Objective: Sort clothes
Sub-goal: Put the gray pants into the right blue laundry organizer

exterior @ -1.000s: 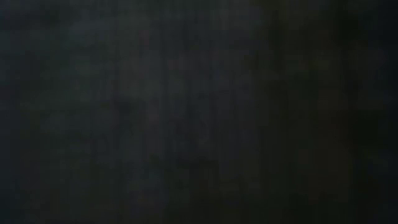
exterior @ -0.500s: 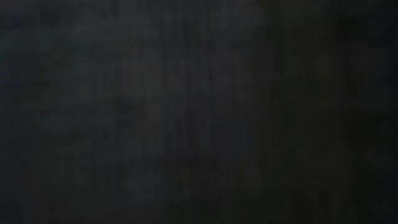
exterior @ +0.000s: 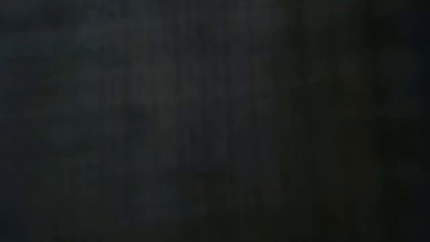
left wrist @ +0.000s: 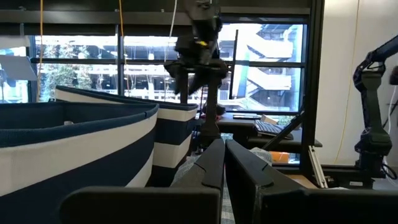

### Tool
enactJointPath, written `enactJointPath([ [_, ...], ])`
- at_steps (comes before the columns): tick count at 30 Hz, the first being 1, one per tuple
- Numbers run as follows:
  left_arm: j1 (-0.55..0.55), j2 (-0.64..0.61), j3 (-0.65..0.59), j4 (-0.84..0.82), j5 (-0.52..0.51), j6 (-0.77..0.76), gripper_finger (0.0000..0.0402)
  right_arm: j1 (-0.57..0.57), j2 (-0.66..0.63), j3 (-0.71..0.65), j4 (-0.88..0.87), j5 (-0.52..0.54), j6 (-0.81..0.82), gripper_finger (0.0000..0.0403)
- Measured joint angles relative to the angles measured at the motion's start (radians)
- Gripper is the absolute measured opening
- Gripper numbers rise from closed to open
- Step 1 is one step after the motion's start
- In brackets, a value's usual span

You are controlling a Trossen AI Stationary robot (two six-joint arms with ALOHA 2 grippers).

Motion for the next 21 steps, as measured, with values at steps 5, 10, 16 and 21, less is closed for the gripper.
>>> enactJointPath([
  [5, 0.0, 0.0, 0.0, 0.0, 0.0, 0.0, 0.0004, 0.182, 0.008, 0.0, 0.034, 0.028, 0.054, 0.0193],
  [10, 0.0, 0.0, 0.0, -0.001, 0.0, -0.004, 0.0004, 0.348, 0.027, 0.0, 0.048, 0.112, 0.118, 0.0193],
  [16, 0.0, 0.0, 0.0, -0.001, 0.0, -0.004, 0.0004, 0.508, 0.091, 0.0, 0.065, 0.259, 0.138, 0.0193],
  [21, 0.0, 0.0, 0.0, 0.0, 0.0, -0.002, 0.0004, 0.582, 0.182, 0.0, 0.093, 0.316, 0.133, 0.0193],
])
